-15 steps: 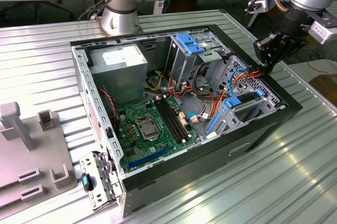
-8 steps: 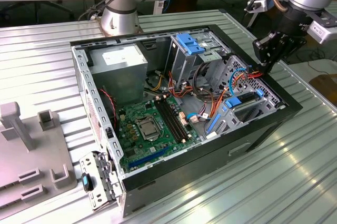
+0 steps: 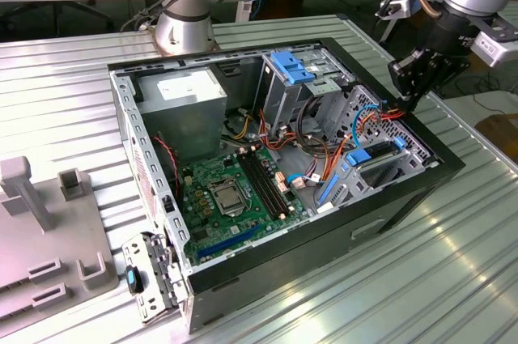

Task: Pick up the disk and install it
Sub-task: 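Insert the first disk wire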

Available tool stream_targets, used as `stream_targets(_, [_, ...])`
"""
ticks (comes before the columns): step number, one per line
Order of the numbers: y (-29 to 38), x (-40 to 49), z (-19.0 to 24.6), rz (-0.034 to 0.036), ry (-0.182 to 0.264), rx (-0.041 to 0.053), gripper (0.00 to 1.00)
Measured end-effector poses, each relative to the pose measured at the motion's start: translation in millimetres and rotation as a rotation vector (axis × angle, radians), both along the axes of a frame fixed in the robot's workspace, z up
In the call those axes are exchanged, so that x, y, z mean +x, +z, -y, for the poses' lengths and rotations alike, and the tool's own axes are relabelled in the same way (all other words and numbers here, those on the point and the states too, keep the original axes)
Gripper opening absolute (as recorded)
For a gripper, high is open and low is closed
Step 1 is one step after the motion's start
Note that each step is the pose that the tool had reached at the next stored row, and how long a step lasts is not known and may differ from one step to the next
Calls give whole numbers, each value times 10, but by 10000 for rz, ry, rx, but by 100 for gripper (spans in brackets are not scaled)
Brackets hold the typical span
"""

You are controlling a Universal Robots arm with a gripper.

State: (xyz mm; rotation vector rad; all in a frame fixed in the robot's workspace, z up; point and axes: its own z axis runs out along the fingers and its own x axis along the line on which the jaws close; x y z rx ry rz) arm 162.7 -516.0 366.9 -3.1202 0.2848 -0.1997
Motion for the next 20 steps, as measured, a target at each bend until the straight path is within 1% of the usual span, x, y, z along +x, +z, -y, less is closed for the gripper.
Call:
stream_targets(3, [77, 0, 0, 0, 1, -2, 16])
stream_targets(4, [93, 0, -1, 0, 1, -2, 16])
stream_targets(6, [94, -6, 0, 0, -92, 3, 16])
stream_targets(8, [95, -7, 0, 0, -707, -1, 16])
stream_targets(10, [95, -6, 0, 0, -1161, 0, 16])
stream_targets(12, [95, -6, 0, 0, -1437, -1, 16])
stream_targets(14, [95, -6, 0, 0, -1937, 0, 16])
stream_targets(16, [95, -6, 0, -3, -2250, -1, 16])
stream_targets(17, [95, -6, 0, -26, -2381, -4, 16])
stream_targets(18, [95, -6, -1, -102, -2452, -13, 16])
stream_targets(19, [95, -8, 0, -284, -2473, -35, 16])
stream_targets(20, [95, -8, -1, -424, -2477, -51, 16])
